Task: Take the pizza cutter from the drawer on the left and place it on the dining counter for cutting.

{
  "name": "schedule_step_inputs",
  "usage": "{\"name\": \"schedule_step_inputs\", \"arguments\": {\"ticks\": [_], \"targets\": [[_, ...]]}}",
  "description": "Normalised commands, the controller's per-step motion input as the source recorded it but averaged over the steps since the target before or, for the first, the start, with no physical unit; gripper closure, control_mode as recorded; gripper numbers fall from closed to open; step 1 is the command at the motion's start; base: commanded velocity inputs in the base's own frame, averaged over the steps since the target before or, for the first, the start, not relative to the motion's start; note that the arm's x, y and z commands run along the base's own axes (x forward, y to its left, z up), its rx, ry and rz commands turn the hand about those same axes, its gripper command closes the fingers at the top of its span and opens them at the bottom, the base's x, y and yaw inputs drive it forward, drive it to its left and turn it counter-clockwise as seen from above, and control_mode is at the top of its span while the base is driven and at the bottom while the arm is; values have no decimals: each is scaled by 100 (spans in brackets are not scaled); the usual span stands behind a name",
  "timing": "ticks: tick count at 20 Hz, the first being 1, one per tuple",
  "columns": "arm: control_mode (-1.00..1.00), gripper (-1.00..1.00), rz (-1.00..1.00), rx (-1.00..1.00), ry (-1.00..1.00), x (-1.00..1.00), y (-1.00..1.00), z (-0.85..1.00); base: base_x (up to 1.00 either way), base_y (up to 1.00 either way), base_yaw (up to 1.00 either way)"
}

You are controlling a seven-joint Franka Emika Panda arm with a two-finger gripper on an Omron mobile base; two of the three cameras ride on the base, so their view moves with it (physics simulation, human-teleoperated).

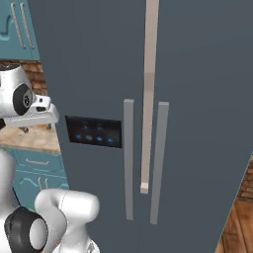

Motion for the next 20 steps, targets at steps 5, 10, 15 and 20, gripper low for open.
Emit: {"name": "schedule_step_inputs", "arguments": {"ticks": [5, 10, 15, 20], "targets": [[-100, -100, 17, -11, -3, -6, 69, -23, 0, 0, 0], [-100, -100, 25, -14, -13, -1, 43, -40, 0, 0, 0], [-100, -100, 23, -20, -17, 0, 59, -35, 0, 0, 0], [-100, -100, 18, -26, -17, 0, 62, -37, 0, 0, 0]]}}
